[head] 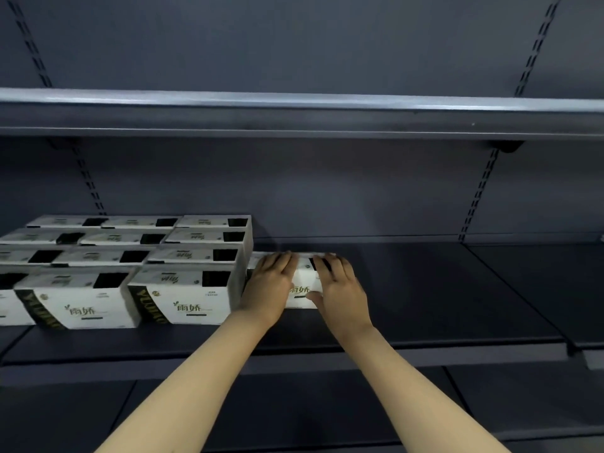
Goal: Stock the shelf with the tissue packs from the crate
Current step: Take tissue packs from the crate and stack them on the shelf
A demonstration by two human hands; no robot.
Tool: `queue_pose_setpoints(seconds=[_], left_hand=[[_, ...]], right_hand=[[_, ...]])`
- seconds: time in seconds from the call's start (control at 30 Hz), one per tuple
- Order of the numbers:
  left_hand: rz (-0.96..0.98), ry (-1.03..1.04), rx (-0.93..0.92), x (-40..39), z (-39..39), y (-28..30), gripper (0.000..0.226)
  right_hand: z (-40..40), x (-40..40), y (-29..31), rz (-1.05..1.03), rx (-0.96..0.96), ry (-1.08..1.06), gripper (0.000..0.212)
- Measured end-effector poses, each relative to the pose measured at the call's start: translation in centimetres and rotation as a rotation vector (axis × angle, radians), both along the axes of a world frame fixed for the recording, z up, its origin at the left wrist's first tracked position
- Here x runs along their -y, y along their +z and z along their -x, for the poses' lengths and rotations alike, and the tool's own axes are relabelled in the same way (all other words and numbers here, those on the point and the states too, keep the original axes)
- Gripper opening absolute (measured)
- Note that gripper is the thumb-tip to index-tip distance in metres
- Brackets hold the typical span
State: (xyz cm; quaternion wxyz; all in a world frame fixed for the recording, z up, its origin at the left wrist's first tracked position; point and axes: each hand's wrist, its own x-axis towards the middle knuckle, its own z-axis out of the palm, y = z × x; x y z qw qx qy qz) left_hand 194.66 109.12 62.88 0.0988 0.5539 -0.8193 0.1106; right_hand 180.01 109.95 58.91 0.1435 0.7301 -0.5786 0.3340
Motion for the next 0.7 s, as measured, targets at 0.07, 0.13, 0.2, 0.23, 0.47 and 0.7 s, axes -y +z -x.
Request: queue_pose_setpoints(seconds=[0.07, 0.13, 0.2, 0.23, 0.47, 0.7], left_hand=[[0.014, -0.006, 0.005, 1.2, -0.1, -0.1, 0.06], [0.018, -0.002, 0.015, 2.4, 0.0, -0.2, 0.062], [0.017, 0.015, 0.026, 3.6, 0.3, 0.0, 0.063], [0.016, 0.03, 0.03, 4.2, 0.6, 0.2, 0.063], [-0.087, 0.123, 0.016, 8.3, 1.5, 1.4, 0.069], [-0.086, 0.144, 0.016, 11.1, 1.4, 1.6, 0.061]], right_hand=[[-0.2, 1.1, 0.0, -0.004, 0.012, -0.007, 0.08], [-0.3, 2.4, 0.0, 0.003, 0.01, -0.016, 0.082], [-0.3, 3.8, 0.1, 0.009, 0.004, -0.022, 0.083], [-0.4, 4.5, 0.2, 0.009, 0.005, -0.024, 0.083], [-1.5, 8.7, 0.5, -0.026, 0.013, -0.052, 0.083], [-2.1, 11.7, 0.8, -0.052, -0.071, -0.094, 0.082]])
